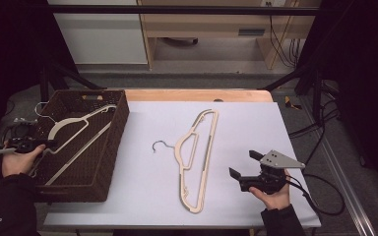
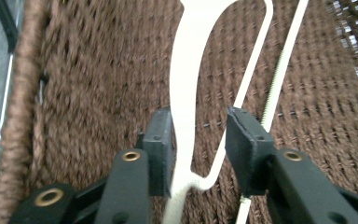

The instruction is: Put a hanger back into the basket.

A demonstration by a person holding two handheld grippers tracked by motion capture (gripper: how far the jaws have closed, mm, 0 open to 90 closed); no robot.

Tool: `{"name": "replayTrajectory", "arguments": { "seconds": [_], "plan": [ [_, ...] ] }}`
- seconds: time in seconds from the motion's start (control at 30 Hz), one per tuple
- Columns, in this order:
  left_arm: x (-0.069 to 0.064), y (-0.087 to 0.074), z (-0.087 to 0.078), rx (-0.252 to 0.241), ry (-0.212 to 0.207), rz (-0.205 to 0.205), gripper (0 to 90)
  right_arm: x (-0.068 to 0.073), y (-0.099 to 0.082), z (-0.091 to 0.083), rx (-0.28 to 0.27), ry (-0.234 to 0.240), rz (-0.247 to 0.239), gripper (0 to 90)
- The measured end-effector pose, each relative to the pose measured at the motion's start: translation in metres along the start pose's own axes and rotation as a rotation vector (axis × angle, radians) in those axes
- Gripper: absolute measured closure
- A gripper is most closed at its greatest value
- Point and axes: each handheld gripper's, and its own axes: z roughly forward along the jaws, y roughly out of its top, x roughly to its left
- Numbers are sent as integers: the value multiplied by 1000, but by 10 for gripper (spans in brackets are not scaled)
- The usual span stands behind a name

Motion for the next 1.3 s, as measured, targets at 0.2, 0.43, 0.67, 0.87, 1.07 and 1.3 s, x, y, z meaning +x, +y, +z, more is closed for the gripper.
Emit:
{"name": "replayTrajectory", "arguments": {
  "seconds": [0.2,0.43,0.67,0.87,1.07,1.3],
  "plan": [
    [0,-1,2,26,4,-17,508,0,0,0,1,3,3,82],
    [-9,0,-15,-34,-12,7,419,0,1,0,-11,6,8,83],
    [-39,2,-51,-241,-89,66,332,3,6,1,-30,2,42,96],
    [-84,-7,-82,-466,-257,126,208,14,16,12,-21,16,26,108],
    [-137,-24,-95,-608,-376,226,115,35,24,33,15,47,25,113],
    [-179,-41,-88,-648,-443,260,66,60,24,62,84,82,31,110]
  ]
}}
